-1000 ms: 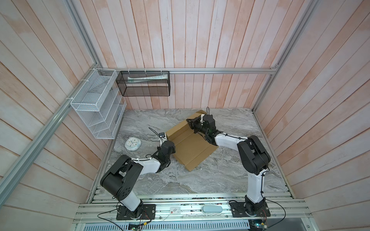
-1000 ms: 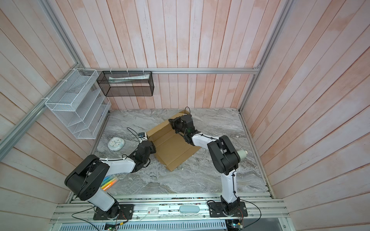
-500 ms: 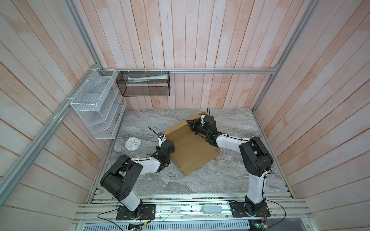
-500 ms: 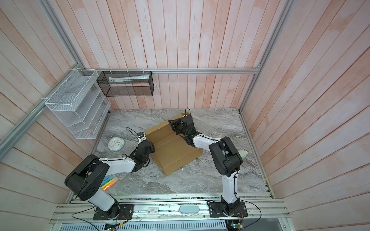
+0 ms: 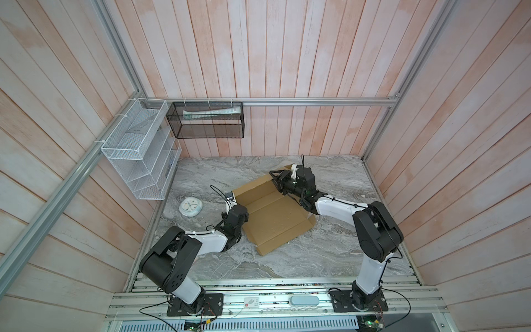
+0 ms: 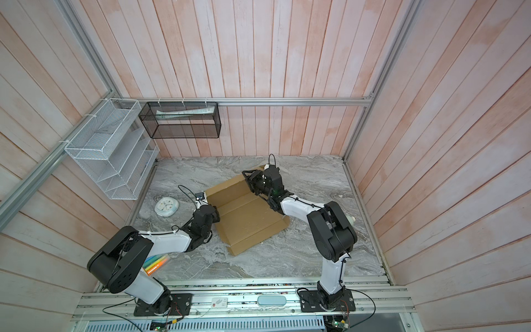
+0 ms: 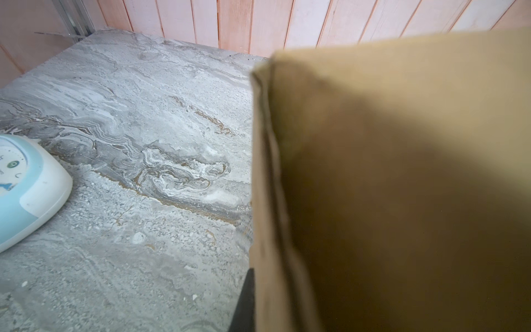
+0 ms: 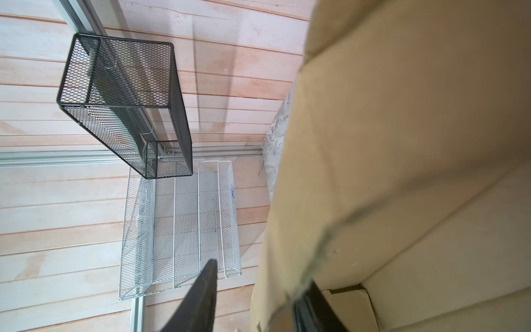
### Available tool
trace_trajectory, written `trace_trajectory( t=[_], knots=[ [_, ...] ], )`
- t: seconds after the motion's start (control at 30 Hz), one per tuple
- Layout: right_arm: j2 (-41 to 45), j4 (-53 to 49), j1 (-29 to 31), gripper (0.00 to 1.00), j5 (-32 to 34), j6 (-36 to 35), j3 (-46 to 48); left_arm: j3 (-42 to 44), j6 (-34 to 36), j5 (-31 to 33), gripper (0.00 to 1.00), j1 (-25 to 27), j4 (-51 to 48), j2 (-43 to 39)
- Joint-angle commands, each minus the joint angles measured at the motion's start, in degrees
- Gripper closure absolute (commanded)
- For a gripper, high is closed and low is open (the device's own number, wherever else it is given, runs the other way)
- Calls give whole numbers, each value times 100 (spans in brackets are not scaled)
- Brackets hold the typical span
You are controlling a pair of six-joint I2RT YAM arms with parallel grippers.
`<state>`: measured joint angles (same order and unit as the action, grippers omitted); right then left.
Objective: Fold the paper box
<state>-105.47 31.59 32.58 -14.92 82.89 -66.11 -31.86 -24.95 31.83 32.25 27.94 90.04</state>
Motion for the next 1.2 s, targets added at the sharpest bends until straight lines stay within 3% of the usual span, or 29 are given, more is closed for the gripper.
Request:
trace_trajectory(
  t=[0.0,0.43,0.67,0.83,1.17],
  knots=[
    [399,-191,-2,54,-63,-450,241,98,219,85,99,-4,199,-183],
    [1833,-1033,-3,52,40,-1661,1429,48,681,-55,100,-41,262,-284],
    [2432,-2113,29,55,305,-3191,1083,104,1160,-786,100,-117,249,-555],
    [2362,-2693,133,59,521,-4098,436,114,1333,-1135,100,-193,120,-761],
    [1403,-2844,542,64,742,-4651,-469,102,1388,-1063,100,-210,119,-632]
  ],
)
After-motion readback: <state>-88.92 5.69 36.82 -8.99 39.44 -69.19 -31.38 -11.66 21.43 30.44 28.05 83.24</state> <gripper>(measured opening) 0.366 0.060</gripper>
